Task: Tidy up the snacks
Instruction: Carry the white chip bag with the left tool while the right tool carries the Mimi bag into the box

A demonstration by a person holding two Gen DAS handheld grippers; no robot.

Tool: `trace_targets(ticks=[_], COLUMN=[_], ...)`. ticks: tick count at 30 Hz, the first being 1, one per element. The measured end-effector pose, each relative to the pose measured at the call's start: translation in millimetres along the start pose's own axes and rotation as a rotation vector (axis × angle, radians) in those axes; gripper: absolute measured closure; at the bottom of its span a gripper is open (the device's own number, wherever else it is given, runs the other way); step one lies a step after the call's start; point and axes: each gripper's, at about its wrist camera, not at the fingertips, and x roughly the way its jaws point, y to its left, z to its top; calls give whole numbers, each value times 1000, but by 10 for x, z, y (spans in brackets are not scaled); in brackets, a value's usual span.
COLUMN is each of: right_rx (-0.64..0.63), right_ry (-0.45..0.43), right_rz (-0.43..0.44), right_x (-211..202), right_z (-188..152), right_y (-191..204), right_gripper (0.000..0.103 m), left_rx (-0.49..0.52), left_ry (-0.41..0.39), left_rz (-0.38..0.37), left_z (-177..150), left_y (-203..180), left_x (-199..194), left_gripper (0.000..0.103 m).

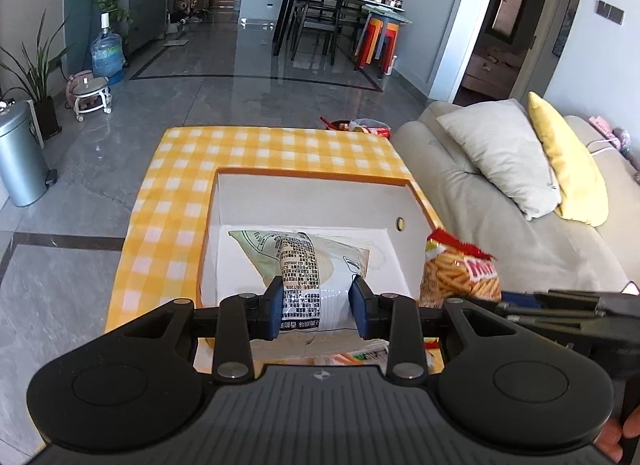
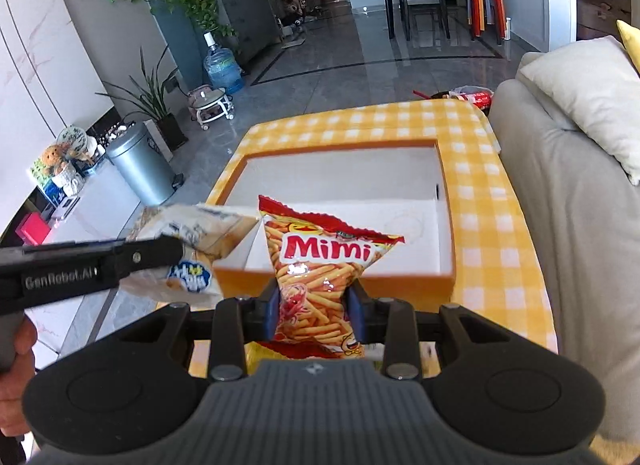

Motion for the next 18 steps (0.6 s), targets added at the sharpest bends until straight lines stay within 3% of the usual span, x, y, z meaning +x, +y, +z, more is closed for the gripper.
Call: trace_targets(ticks=[7, 18], right_rx=[11, -13], right_ry=[29, 236], right_rz=[21, 10], right_x=[506, 1550], right_z=[408, 611], right_y=[-48, -99], right_gripper=[71, 71], left_rx=[61, 230], left_ry=[21, 183], left_rz=[71, 152], left_z=[230, 272], left_y=[60, 134], left_x=[315, 1052], left_gripper=[65, 65])
